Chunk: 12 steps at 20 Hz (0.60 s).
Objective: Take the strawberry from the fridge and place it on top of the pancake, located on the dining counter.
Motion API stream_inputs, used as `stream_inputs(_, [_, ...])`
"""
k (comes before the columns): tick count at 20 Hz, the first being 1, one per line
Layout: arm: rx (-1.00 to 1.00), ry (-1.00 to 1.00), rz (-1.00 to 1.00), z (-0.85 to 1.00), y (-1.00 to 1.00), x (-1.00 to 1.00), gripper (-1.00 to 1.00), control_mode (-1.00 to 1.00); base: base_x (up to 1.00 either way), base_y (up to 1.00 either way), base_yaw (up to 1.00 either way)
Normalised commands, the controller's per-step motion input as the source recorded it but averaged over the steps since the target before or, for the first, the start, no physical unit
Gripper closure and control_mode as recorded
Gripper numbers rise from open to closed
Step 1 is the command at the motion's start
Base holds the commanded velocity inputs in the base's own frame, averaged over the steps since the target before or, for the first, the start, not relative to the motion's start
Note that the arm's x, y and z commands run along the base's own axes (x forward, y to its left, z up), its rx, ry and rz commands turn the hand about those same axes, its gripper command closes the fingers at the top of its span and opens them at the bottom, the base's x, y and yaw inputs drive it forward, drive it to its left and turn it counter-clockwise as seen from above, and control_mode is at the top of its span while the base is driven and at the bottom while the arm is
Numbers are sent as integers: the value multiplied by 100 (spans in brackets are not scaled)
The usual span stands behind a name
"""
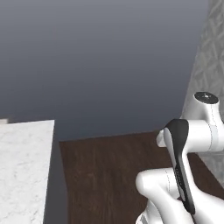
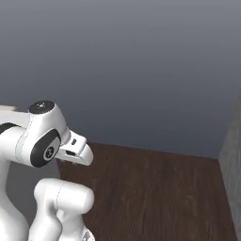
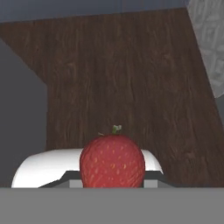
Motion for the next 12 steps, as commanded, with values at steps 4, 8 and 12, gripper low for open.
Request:
stream_inputs(4, [0, 0, 0, 0, 0, 0, 100, 100, 100, -4, 33])
stream_inputs(8, [0, 0, 0, 0, 0, 0, 100, 100, 100, -15, 39])
stream_inputs(12, [0, 0, 0, 0, 0, 0, 100, 100, 100, -21, 46])
